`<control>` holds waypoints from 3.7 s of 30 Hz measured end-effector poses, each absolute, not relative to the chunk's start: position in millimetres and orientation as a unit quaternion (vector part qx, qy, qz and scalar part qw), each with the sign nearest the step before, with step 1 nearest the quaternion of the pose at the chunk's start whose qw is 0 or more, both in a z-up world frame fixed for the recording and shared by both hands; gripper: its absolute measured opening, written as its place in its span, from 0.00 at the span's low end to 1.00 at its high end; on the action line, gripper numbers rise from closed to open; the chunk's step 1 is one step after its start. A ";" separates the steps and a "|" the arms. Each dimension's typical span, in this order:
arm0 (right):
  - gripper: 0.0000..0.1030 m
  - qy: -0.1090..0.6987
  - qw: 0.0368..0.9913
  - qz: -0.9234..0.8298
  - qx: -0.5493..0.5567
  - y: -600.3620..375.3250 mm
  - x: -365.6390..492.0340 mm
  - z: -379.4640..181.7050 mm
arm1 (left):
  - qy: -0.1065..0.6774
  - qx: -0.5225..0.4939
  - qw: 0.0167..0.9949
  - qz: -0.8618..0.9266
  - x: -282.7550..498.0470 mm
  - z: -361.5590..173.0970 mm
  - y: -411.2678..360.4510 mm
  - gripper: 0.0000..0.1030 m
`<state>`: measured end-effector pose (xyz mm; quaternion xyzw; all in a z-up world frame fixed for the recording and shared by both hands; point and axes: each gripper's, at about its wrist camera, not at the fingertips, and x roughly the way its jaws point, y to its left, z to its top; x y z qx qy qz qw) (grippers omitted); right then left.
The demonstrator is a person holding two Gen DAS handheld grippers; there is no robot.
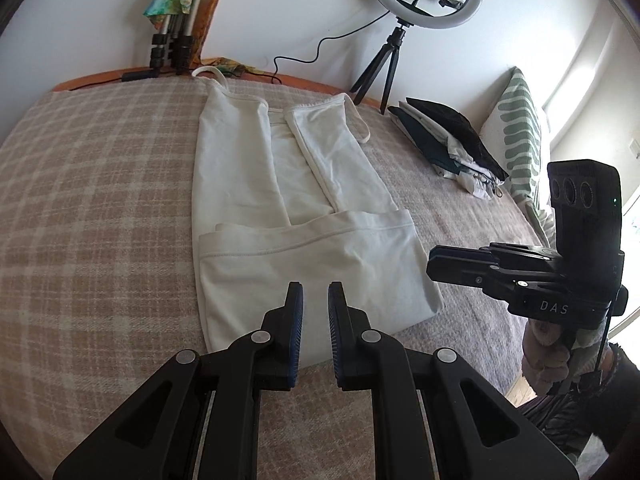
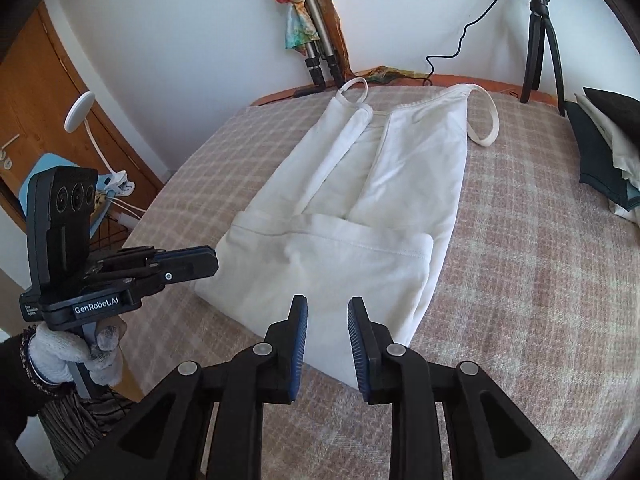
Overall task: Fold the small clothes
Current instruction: 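Move both tools to the strap end of the camisole, then grasp the camisole straps with both tools, then lift the strap end and fold it toward the hem with both tools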
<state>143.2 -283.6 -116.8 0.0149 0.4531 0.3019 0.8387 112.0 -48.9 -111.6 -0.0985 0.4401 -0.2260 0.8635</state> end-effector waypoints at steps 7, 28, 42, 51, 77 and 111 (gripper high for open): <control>0.22 0.455 0.845 0.280 0.016 -268.1 169.9 -132.2 | 0.441 -0.018 0.872 -0.214 123.0 -127.1 -89.2 0.11; 0.41 0.446 0.862 0.214 0.112 -347.2 230.2 -116.4 | 0.419 -0.113 0.888 -0.151 178.2 -99.7 3.1 0.41; 0.41 0.453 0.856 0.229 0.102 -333.7 343.2 -132.2 | 0.465 -0.210 0.844 -0.163 302.4 -141.2 12.6 0.43; 0.29 0.462 0.844 0.247 0.115 -321.1 371.8 -154.0 | 0.448 -0.245 0.838 -0.191 330.1 -149.5 10.1 0.32; 0.31 0.459 0.836 0.262 0.148 -330.2 417.5 -154.5 | 0.443 -0.268 0.836 -0.181 360.4 -149.4 19.4 0.51; 0.02 0.383 0.863 0.307 0.124 -329.5 312.4 -50.3 | 0.351 -0.228 0.888 -0.192 266.4 -59.4 22.7 0.00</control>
